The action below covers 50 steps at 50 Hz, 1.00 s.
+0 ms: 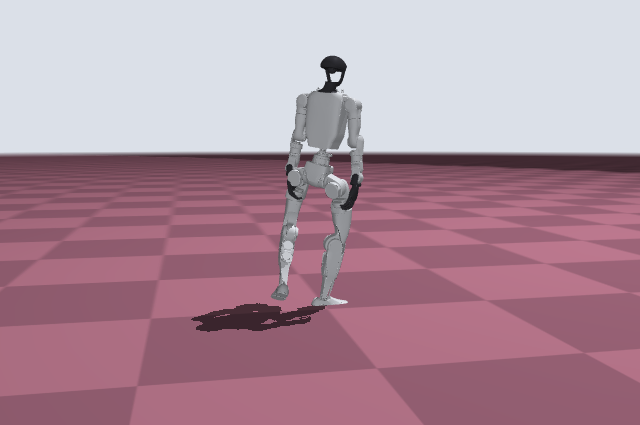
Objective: In place motions
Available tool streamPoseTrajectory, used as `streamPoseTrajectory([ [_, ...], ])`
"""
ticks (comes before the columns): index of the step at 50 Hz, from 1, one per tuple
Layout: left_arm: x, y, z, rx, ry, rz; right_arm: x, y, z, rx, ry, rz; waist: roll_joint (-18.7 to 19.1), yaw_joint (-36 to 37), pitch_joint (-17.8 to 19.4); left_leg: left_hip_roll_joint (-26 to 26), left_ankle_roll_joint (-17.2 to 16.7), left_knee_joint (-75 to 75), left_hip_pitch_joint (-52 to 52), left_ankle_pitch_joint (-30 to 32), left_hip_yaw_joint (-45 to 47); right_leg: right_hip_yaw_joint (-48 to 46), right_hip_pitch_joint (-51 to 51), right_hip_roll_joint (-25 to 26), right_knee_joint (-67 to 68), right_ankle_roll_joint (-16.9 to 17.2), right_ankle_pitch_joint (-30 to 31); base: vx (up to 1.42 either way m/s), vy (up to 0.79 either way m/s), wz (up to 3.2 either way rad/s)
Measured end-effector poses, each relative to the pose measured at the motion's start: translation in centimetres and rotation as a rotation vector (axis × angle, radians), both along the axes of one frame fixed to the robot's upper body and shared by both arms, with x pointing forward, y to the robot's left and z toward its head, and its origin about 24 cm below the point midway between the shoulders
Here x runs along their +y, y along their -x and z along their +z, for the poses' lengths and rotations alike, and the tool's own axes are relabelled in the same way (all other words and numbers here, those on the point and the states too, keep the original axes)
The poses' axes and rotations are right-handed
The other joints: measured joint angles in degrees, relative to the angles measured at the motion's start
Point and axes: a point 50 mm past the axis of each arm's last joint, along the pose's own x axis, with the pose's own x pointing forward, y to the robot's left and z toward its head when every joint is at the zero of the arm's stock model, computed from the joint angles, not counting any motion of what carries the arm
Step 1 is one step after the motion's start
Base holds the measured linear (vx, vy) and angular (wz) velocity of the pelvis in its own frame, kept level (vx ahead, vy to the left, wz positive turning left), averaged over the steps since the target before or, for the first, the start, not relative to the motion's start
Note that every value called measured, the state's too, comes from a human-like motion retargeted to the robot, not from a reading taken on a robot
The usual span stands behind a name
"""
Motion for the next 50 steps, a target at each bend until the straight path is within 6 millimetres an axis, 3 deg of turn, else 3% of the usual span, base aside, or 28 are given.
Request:
streamPoseTrajectory([
  [3,-0.1,-0.3,0.0,-0.010,0.007,0.003,0.3,-2.7,0.0,-0.086,-0.010,0.150,0.08,-0.53,0.75,0.28,1.22,-5.42,-1.59,-1.29,-0.18,4.36,-0.83,1.26,-0.65,0.03,1.34,0.04,-0.09,-2.24],
  [7,-0.1,-0.4,0.0,-0.010,0.001,-0.013,0.8,-5.0,0.1,-0.166,-0.024,0.276,1.87,-1.58,1.29,-0.42,-0.10,-15.46,-4.98,0.45,-6.71,9.56,-1.01,4.99,-2.11,-0.02,3.15,0.09,-0.04,-2.14],
  [12,-0.4,-1.3,0.0,-0.025,0.009,-0.044,0.6,-5.0,0.1,-0.179,-0.032,0.237,4.53,-1.72,2.35,-1.60,-3.08,-22.85,-9.50,3.35,-21.07,14.11,0.78,9.35,-4.68,0.09,5.43,0.11,0.03,-1.66],
  [15,-0.8,-1.7,-0.1,-0.042,0.020,-0.056,0.0,-3.2,0.0,-0.113,-0.022,0.159,6.51,-0.88,2.70,-2.14,-6.52,-29.73,-8.51,10.37,-26.32,16.61,2.92,12.48,-6.02,0.31,6.24,0.20,0.08,-1.47],
  [17,-1.2,-1.4,-0.1,-0.044,0.031,-0.059,-0.7,-1.3,0.1,-0.031,-0.005,0.119,7.26,-1.49,1.78,-2.42,-6.02,-33.14,-6.55,12.25,-25.16,17.67,4.41,13.05,-6.71,0.88,6.52,0.27,0.14,-0.98],
  [20,-1.6,-0.7,-0.1,-0.025,0.054,-0.073,-1.7,1.6,0.5,0.104,0.031,0.087,9.52,-6.04,-1.73,-0.04,-7.82,-35.76,-3.79,10.79,-16.50,17.08,4.72,14.03,-7.64,1.08,6.58,0.25,0.15,0.10],
  [23,-1.4,-1.2,-0.1,-0.028,0.044,-0.111,-1.7,3.7,0.8,0.171,0.060,0.014,10.93,-11.48,-2.57,-0.76,-7.74,-37.04,-3.37,10.71,-18.85,14.60,5.44,14.08,-7.72,1.48,5.69,0.07,0.09,0.81],
  [30,-0.9,-0.9,-0.1,-0.024,0.029,-0.162,-0.7,9.9,1.8,0.342,0.035,-0.157,9.09,-8.65,-3.67,-3.04,-6.16,-36.14,-1.78,8.87,-20.72,15.84,6.88,12.65,-6.77,1.88,5.07,0.16,0.07,-0.09],
  [33,-1.0,0.3,-0.1,0.005,0.034,-0.106,-0.2,10.7,1.9,0.378,0.024,-0.119,8.30,-7.51,-4.11,-3.83,-5.75,-36.21,-1.18,8.27,-20.77,16.58,6.85,12.10,-6.34,2.20,4.99,0.08,0.08,-0.26],
  [37,-1.3,2.4,0.1,0.079,0.045,-0.012,0.3,9.2,1.4,0.334,-0.014,0.000,8.37,-7.93,-4.37,-4.20,-5.47,-36.57,-0.78,7.77,-20.30,16.96,6.59,11.76,-6.00,2.86,5.16,0.03,0.08,-0.17],
  [43,-1.4,5.2,0.6,0.186,0.037,0.032,0.2,4.7,0.3,0.174,-0.028,0.164,8.64,-7.66,-4.14,-4.97,-4.89,-37.10,-0.77,7.12,-19.80,17.10,5.71,10.85,-5.17,4.13,5.71,0.00,0.12,-0.14],
  [50,-1.1,5.4,0.7,0.196,0.026,0.000,-0.2,-1.0,0.0,-0.010,-0.022,0.271,8.05,-5.79,-2.15,-6.05,-4.23,-37.93,-0.74,7.01,-18.18,18.28,3.79,9.66,-2.69,4.83,5.98,-0.06,0.12,-0.14],
])
